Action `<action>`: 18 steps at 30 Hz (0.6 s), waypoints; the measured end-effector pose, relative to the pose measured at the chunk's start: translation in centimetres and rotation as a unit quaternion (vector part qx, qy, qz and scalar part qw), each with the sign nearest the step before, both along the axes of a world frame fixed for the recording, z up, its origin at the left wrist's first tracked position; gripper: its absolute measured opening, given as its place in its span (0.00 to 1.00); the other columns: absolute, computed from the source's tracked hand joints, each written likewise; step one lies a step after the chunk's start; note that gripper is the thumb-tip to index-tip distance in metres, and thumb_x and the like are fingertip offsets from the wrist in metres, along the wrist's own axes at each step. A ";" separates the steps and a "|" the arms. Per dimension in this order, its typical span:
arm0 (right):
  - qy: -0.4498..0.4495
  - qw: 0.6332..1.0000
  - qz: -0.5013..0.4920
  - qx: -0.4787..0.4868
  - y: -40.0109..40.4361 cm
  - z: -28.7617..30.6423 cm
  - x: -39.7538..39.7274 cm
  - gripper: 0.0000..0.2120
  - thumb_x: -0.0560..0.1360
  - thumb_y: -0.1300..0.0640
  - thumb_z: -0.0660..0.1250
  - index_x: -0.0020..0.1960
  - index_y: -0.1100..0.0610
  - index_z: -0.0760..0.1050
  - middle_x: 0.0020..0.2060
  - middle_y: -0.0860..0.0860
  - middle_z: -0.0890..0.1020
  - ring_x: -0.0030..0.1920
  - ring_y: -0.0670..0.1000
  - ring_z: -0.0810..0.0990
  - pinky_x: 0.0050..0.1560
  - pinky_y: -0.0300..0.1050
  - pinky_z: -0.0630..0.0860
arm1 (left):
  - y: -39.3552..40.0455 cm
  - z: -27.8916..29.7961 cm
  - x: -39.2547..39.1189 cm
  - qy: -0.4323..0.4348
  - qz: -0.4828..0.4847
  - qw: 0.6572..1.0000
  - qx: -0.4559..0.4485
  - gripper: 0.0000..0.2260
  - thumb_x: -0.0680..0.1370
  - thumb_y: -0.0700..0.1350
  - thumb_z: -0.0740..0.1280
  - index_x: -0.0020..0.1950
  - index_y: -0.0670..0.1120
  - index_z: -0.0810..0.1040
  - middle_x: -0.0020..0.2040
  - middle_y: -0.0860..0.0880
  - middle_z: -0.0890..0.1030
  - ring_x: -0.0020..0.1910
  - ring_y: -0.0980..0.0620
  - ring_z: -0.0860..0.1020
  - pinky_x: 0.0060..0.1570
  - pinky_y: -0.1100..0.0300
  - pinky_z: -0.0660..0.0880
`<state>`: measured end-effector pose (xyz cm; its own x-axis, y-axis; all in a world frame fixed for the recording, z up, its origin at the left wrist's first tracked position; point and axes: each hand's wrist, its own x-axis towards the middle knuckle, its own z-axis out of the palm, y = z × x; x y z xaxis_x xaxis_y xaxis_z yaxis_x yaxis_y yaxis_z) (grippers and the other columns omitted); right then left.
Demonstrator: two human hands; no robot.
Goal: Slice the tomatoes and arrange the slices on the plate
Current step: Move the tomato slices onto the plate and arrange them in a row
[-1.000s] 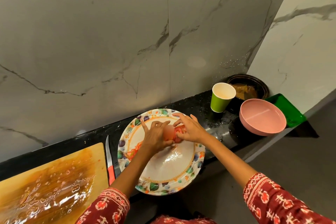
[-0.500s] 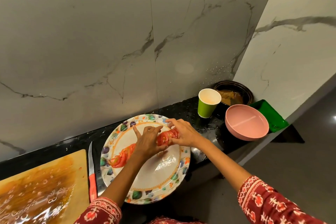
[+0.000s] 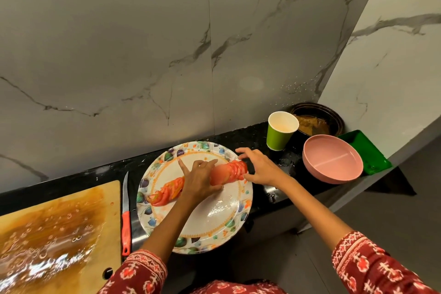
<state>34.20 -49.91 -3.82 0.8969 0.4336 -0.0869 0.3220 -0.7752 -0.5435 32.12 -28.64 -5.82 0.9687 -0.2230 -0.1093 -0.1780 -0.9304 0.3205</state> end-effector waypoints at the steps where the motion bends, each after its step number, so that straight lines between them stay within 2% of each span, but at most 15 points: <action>1: -0.003 1.000 0.006 -0.016 0.2 -0.1 0.1 0.36 0.70 0.55 0.72 0.72 0.52 0.58 0.63 0.51 0.75 0.66 0.52 0.66 0.65 0.53 0.66 | 0.0 0.0 0.0 -0.001 0.001 1.000 0.002 0.34 0.72 0.60 0.67 0.73 0.54 0.59 0.70 0.51 0.69 0.72 0.49 0.61 0.66 0.32 0.34; 6: -0.016 0.997 0.021 -0.070 0.5 -0.7 0.5 0.35 0.71 0.53 0.70 0.73 0.51 0.57 0.64 0.50 0.74 0.67 0.53 0.65 0.64 0.51 0.63 | 0.1 -0.2 0.3 0.000 0.004 1.000 -0.004 0.33 0.72 0.59 0.68 0.73 0.53 0.60 0.69 0.50 0.70 0.71 0.49 0.62 0.67 0.32 0.35; 10: -0.024 0.998 0.017 -0.058 0.2 -0.9 0.6 0.35 0.71 0.54 0.71 0.72 0.51 0.58 0.63 0.46 0.75 0.66 0.51 0.67 0.63 0.51 0.63 | 0.1 -0.2 0.4 0.007 0.007 1.000 0.000 0.32 0.72 0.58 0.68 0.73 0.53 0.60 0.70 0.50 0.69 0.71 0.49 0.62 0.67 0.31 0.37; 18: -0.002 0.998 0.028 -0.058 -0.1 -1.0 1.1 0.38 0.70 0.53 0.71 0.73 0.51 0.55 0.65 0.48 0.73 0.68 0.52 0.64 0.66 0.52 0.61 | -0.3 0.1 1.0 0.034 0.013 0.999 0.019 0.35 0.71 0.59 0.69 0.74 0.54 0.57 0.70 0.50 0.68 0.72 0.48 0.60 0.66 0.31 0.35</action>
<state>35.30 -50.00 -4.85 0.8718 0.4705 -0.1363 0.3683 -0.8130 -0.4509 33.09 -28.91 -5.69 0.9643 -0.1917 -0.1824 -0.1325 -0.9465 0.2944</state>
